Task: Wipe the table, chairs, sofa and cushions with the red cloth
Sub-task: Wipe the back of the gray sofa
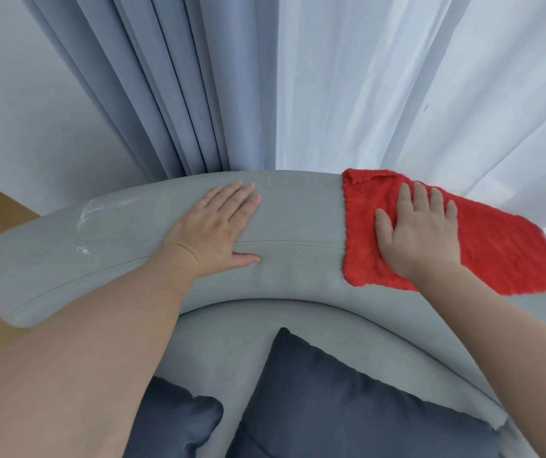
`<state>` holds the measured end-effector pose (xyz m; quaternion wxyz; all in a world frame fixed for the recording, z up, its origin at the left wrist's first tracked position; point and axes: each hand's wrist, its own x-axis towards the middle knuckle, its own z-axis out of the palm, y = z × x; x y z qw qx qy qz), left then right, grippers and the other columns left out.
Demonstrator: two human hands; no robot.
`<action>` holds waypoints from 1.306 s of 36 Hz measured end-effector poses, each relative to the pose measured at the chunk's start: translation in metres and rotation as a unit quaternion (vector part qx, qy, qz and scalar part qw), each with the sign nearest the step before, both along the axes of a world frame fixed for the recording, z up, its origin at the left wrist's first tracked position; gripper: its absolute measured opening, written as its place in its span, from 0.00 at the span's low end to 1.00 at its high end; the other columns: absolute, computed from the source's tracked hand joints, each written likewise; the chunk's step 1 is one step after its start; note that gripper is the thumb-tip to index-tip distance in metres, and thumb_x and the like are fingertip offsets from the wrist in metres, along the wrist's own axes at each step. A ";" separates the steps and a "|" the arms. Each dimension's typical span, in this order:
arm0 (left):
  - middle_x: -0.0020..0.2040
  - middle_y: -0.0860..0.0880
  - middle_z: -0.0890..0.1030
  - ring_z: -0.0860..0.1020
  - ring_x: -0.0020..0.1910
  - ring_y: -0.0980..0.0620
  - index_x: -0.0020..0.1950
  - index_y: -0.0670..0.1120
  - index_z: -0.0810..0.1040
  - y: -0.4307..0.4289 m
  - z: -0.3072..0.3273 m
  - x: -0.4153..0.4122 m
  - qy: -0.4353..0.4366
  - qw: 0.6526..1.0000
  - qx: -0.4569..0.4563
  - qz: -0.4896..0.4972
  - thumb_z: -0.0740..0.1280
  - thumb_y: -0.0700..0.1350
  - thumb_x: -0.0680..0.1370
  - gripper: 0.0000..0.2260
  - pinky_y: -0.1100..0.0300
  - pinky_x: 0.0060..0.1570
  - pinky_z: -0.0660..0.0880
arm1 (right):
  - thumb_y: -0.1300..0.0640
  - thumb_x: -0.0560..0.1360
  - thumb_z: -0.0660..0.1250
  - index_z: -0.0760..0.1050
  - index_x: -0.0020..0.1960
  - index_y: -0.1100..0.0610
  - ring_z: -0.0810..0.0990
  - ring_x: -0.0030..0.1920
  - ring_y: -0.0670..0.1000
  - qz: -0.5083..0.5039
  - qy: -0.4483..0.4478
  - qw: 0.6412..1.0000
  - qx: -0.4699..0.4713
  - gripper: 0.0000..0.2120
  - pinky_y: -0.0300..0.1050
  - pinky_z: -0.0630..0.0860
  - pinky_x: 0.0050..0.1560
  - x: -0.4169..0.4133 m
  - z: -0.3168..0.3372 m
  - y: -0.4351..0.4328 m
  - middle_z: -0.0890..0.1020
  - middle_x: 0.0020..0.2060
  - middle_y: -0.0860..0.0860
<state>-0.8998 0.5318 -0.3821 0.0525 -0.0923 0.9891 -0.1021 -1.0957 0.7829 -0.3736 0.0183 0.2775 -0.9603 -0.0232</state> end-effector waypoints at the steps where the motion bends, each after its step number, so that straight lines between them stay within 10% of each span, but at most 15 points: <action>1: 0.78 0.44 0.54 0.53 0.76 0.45 0.77 0.43 0.49 0.000 0.000 0.000 -0.003 1.000 0.000 0.000 0.51 0.72 0.69 0.46 0.53 0.74 0.41 | 0.37 0.76 0.39 0.56 0.76 0.61 0.57 0.74 0.65 0.010 -0.002 1.000 -0.002 0.38 0.64 0.52 0.73 0.005 -0.001 -0.011 0.61 0.74 0.61; 19: 0.79 0.46 0.44 0.43 0.77 0.49 0.78 0.47 0.43 -0.001 0.007 0.004 0.027 0.997 0.060 -0.026 0.59 0.68 0.72 0.45 0.61 0.67 0.26 | 0.39 0.77 0.44 0.63 0.74 0.60 0.63 0.71 0.63 0.028 0.017 0.999 -0.030 0.35 0.63 0.57 0.71 0.019 -0.001 -0.040 0.68 0.71 0.60; 29: 0.75 0.44 0.62 0.59 0.74 0.45 0.74 0.42 0.62 -0.044 0.040 0.120 0.075 0.989 0.110 0.066 0.67 0.61 0.73 0.36 0.56 0.74 0.46 | 0.38 0.76 0.44 0.64 0.72 0.61 0.64 0.69 0.64 0.024 0.000 0.999 -0.034 0.36 0.64 0.59 0.70 0.024 0.006 -0.042 0.69 0.69 0.61; 40: 0.74 0.46 0.59 0.55 0.74 0.46 0.75 0.44 0.52 -0.110 0.027 0.206 0.039 0.958 0.044 0.282 0.55 0.77 0.64 0.51 0.43 0.72 0.52 | 0.38 0.76 0.45 0.63 0.73 0.61 0.64 0.70 0.64 0.019 0.003 0.999 -0.035 0.36 0.64 0.58 0.70 0.028 0.008 -0.046 0.68 0.69 0.62; 47: 0.65 0.44 0.70 0.69 0.63 0.42 0.68 0.43 0.66 -0.120 0.009 0.205 0.099 0.960 0.034 0.262 0.56 0.77 0.60 0.48 0.43 0.62 0.65 | 0.36 0.75 0.42 0.61 0.75 0.61 0.60 0.72 0.62 0.000 -0.004 1.000 -0.022 0.38 0.63 0.55 0.72 0.029 0.007 -0.052 0.66 0.72 0.60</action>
